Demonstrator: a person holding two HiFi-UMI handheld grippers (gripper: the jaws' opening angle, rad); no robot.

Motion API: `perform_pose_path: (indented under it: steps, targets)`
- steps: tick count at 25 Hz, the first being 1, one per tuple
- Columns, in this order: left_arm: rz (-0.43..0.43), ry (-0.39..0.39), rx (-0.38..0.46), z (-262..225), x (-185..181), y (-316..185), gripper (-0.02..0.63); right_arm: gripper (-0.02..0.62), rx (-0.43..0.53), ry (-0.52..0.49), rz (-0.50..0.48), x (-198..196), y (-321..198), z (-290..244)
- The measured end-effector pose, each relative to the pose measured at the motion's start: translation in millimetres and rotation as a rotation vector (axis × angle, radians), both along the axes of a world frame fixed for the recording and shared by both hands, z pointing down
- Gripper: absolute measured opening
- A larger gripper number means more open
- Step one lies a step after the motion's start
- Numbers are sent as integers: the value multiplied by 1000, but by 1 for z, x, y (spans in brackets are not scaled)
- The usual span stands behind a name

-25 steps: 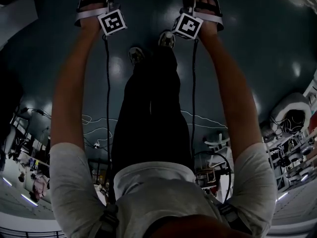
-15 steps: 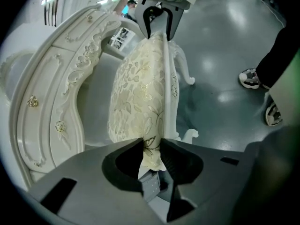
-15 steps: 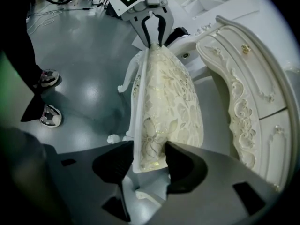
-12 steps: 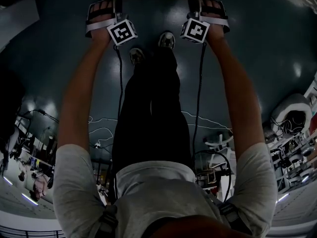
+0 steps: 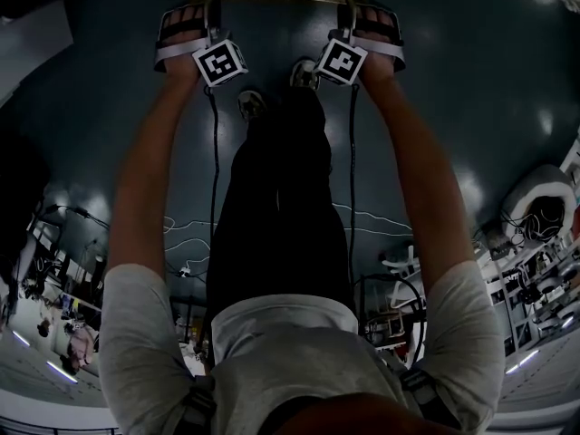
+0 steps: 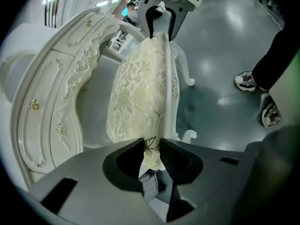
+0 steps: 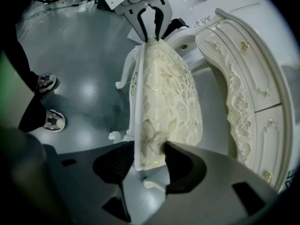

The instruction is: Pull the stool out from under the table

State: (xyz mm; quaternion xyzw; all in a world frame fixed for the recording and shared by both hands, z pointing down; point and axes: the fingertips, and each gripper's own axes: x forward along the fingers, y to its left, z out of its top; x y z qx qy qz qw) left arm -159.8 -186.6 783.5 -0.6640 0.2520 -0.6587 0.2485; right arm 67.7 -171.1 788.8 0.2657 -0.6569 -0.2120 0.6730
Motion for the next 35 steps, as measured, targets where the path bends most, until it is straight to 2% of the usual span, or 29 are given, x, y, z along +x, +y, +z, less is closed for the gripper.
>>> perform_pose_path:
  steps: [4,16,17,20,23,26,28,32,35]
  targets:
    - [15,-24,22,-4,0,0,107,216,-8,-5,37,1,14,2]
    - [17,0,41,-2,0,15,83,210,4,-15,65,-1,35,1]
    - [19,-3,41,-3,-1,15,81,207,0,-24,69,-1,37,1]
    - [18,-6,42,-4,1,13,71,138,10,-39,68,0,34,-2]
    - [12,-16,30,-4,5,11,58,144,31,-12,54,2,23,-7]
    - [13,-20,22,-3,5,10,55,144,19,-45,53,2,22,-5]
    - [-6,12,15,-3,6,9,55,144,15,-85,58,4,22,-5]
    - [-126,154,17,-6,3,6,81,152,29,-200,81,5,21,-7]
    - [-237,268,1,-8,-1,2,100,157,4,-348,177,3,18,-9]
